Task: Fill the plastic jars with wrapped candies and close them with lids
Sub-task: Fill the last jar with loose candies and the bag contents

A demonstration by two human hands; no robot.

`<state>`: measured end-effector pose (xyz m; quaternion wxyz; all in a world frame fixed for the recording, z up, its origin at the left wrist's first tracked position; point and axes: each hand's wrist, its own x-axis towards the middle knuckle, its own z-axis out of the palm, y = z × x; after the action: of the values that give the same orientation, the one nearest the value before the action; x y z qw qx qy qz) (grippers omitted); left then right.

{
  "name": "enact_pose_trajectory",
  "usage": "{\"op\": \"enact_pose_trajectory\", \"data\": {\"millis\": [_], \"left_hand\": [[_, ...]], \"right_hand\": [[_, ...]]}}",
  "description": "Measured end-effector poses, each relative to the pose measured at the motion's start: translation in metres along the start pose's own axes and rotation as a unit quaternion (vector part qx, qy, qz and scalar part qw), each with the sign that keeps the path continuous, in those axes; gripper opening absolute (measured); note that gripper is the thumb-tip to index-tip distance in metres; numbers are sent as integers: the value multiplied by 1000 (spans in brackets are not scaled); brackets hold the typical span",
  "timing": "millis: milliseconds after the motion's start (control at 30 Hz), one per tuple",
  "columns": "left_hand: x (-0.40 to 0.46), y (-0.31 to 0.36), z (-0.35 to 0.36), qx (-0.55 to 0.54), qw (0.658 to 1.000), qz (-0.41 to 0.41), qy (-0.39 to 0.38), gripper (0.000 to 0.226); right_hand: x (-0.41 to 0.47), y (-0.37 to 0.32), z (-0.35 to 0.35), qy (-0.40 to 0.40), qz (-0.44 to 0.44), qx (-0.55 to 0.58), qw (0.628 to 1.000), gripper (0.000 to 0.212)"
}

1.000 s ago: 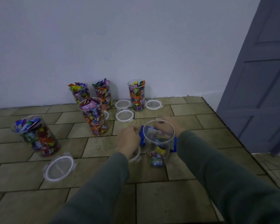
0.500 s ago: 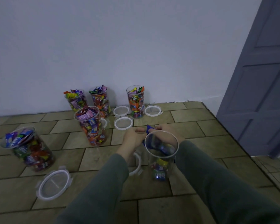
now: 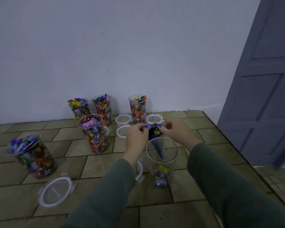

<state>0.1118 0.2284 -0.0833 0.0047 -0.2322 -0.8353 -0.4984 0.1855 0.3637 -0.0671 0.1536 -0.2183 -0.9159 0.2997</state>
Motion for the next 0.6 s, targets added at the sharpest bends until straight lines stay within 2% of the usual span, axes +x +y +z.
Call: {"op": "enact_pose_trajectory", "data": {"millis": [167, 233, 333, 500, 600], "left_hand": [[-1, 12, -1, 9, 996, 93, 7, 23], [3, 13, -3, 5, 993, 118, 9, 24], [10, 13, -8, 6, 990, 136, 22, 23], [11, 16, -20, 49, 985, 160, 42, 23], [9, 17, -24, -46, 987, 151, 16, 20]], "right_hand": [[0, -7, -9, 39, -21, 56, 997, 23], [1, -13, -13, 25, -11, 91, 996, 16], [1, -22, -18, -2, 8, 109, 994, 20], [4, -31, -30, 70, -6, 83, 994, 8], [3, -38, -33, 94, -10, 109, 990, 9]]}}
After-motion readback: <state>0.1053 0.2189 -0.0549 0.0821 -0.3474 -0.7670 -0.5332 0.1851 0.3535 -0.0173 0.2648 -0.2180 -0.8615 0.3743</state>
